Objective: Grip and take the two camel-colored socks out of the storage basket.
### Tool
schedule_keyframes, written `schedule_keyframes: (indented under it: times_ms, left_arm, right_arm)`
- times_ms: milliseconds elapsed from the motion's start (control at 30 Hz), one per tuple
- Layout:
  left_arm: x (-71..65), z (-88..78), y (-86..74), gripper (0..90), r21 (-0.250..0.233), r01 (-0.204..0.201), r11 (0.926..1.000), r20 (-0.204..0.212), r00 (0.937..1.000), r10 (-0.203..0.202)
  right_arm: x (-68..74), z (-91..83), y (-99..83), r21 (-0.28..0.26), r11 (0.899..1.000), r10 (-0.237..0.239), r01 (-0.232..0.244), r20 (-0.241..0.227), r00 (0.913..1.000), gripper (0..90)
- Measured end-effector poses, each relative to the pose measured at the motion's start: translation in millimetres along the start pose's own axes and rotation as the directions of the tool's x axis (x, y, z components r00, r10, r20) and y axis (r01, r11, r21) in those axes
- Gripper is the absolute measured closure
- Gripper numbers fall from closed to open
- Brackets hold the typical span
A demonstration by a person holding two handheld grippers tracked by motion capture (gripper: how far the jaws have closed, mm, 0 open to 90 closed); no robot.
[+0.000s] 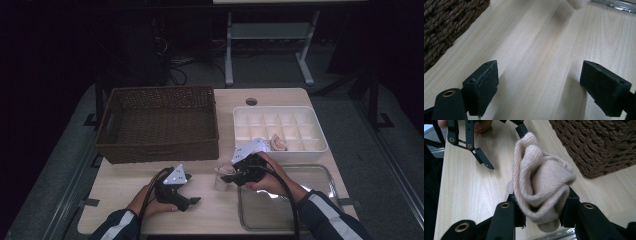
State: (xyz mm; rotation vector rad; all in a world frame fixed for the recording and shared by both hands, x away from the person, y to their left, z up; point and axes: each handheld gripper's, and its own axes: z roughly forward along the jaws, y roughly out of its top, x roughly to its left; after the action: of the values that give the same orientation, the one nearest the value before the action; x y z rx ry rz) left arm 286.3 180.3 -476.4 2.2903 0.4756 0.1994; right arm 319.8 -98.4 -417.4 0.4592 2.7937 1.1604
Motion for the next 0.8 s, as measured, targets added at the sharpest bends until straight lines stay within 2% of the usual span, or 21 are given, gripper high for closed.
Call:
schedule_keyframes:
  times_ms: [200,367,667,800]
  left_arm:
    - [-0.1,0.0,0.0,14.3,0.000,0.001,1.0000,0.000,1.0000,-0.001]
    - [0.7,0.3,0.3,14.3,0.001,-0.002,1.0000,0.003,1.0000,0.002]
    - [1.1,1.2,1.3,14.3,0.003,-0.002,1.0000,0.000,1.0000,0.002]
    - [1.0,1.2,1.4,14.3,0.002,0.000,1.0000,0.001,1.0000,0.000]
  right_arm:
    - [0.0,-0.9,-0.6,0.001,1.000,0.009,-0.009,0.007,0.9999,63.1]
    - [-1.3,-8.4,-2.5,-0.004,1.000,0.008,-0.008,0.027,0.9996,63.1]
    - [-9.3,-34.7,-7.7,-0.046,0.998,0.055,-0.052,0.069,0.9961,63.0]
    - [-16.1,-52.7,-7.8,-0.086,0.994,0.074,-0.065,0.100,0.9923,63.1]
